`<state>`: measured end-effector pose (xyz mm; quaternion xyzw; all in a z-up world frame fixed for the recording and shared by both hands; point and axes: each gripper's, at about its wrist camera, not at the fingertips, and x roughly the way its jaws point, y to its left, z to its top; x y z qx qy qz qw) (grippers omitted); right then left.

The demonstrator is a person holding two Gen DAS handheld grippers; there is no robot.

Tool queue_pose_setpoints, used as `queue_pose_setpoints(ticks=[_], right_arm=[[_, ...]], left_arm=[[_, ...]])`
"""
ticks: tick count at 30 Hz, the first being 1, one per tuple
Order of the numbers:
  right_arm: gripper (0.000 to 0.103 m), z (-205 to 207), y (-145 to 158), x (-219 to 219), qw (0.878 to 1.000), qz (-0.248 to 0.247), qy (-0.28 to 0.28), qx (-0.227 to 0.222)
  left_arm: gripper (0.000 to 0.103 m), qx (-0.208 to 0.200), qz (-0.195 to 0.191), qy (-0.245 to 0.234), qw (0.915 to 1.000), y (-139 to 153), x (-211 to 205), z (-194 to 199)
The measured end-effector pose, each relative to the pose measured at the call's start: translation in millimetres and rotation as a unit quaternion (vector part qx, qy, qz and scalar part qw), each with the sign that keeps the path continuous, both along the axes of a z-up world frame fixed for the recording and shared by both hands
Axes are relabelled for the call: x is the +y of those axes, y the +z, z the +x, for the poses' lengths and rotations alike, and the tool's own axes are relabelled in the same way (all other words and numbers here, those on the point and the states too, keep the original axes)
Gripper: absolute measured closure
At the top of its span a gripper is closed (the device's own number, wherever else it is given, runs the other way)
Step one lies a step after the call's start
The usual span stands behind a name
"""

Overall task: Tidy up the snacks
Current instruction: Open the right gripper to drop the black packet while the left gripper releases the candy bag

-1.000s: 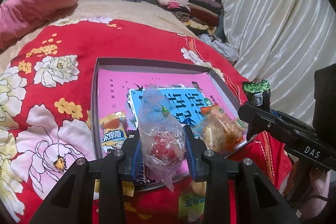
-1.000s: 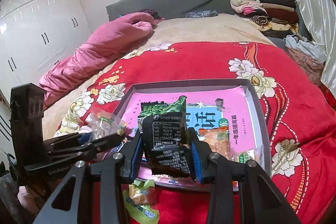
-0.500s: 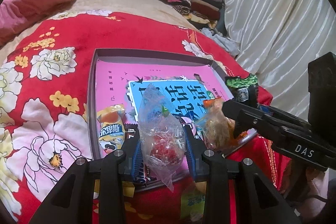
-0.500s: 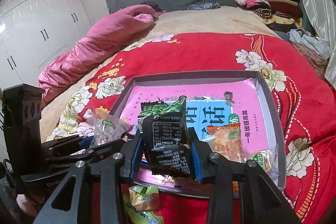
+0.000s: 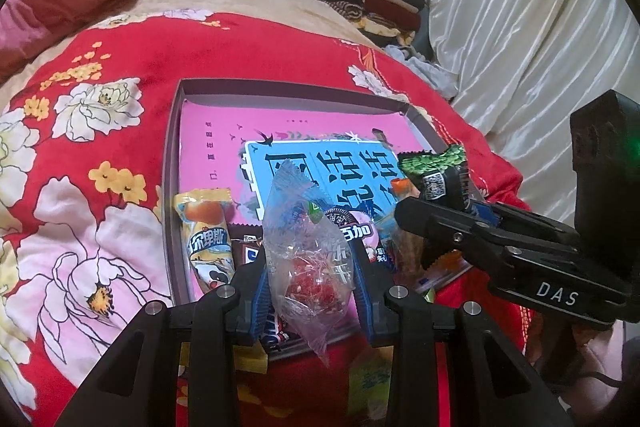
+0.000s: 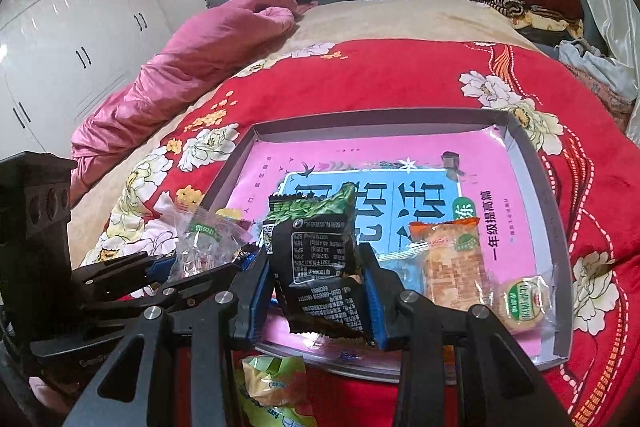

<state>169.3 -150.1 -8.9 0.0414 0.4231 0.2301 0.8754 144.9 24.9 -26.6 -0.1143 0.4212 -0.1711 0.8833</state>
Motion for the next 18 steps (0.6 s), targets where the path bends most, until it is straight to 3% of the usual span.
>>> queue_pose_setpoints(ticks=[18], right_arm=[[0.059,2.4,-3.5,0.5,1.0,0.001,-0.005,0.003]], left_arm=[[0.066,0.003,0.0,-0.001,1.0,-1.7,0.8,1.2]])
